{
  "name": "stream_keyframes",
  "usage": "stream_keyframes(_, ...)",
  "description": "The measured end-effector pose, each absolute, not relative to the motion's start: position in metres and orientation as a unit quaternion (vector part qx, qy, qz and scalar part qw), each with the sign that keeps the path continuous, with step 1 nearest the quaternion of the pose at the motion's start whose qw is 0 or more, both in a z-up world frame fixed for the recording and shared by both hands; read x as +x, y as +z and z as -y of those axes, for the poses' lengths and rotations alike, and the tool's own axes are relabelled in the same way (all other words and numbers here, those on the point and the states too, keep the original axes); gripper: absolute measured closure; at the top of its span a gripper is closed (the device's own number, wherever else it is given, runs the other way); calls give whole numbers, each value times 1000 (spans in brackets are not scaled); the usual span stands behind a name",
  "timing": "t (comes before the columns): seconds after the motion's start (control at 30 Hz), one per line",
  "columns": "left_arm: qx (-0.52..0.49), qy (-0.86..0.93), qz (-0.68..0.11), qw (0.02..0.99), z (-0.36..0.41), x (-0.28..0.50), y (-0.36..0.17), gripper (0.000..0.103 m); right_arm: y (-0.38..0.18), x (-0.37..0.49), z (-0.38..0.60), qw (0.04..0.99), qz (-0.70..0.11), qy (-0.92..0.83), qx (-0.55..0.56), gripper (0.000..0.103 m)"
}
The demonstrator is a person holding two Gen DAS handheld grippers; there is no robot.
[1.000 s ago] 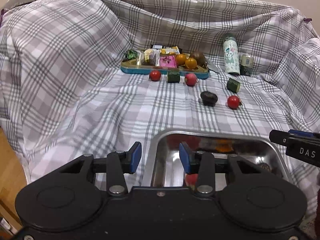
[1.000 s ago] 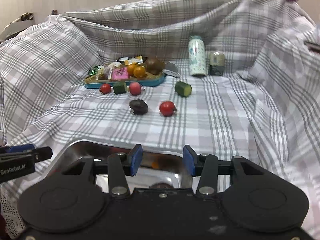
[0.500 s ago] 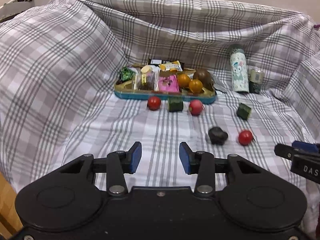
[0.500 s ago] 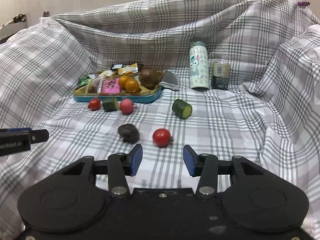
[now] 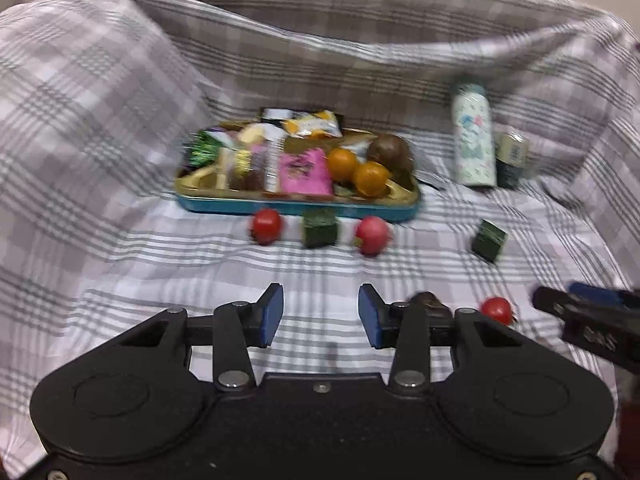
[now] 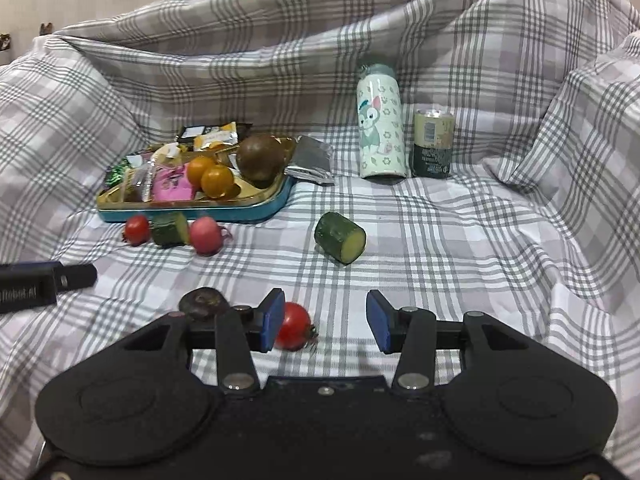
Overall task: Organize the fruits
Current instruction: 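Move the right tool to the cherry tomato while the left tool approaches the dark chestnut, then grasp the red cherry tomato with the right tool while the left tool grasps the dark chestnut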
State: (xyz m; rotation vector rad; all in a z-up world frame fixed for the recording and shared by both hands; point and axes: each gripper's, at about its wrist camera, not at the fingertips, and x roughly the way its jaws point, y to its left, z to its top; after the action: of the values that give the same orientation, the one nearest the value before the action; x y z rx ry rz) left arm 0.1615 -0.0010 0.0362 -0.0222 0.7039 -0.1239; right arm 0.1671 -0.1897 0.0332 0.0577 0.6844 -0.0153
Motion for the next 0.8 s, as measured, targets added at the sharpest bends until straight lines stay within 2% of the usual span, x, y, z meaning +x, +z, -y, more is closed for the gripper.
stream_keyframes(0.27, 61, -115, -334, 934, 43, 154, 24, 53, 12, 181, 202, 934, -352, -20, 61, 56)
stream_keyframes(0.53, 69, -131, -341, 928, 64, 166, 21, 53, 15, 182, 208, 937, -340, -21, 75, 56)
stream_keyframes(0.8, 122, -128, -357, 917, 76, 161, -1, 53, 19, 181, 220, 934, -340, -29, 104, 55)
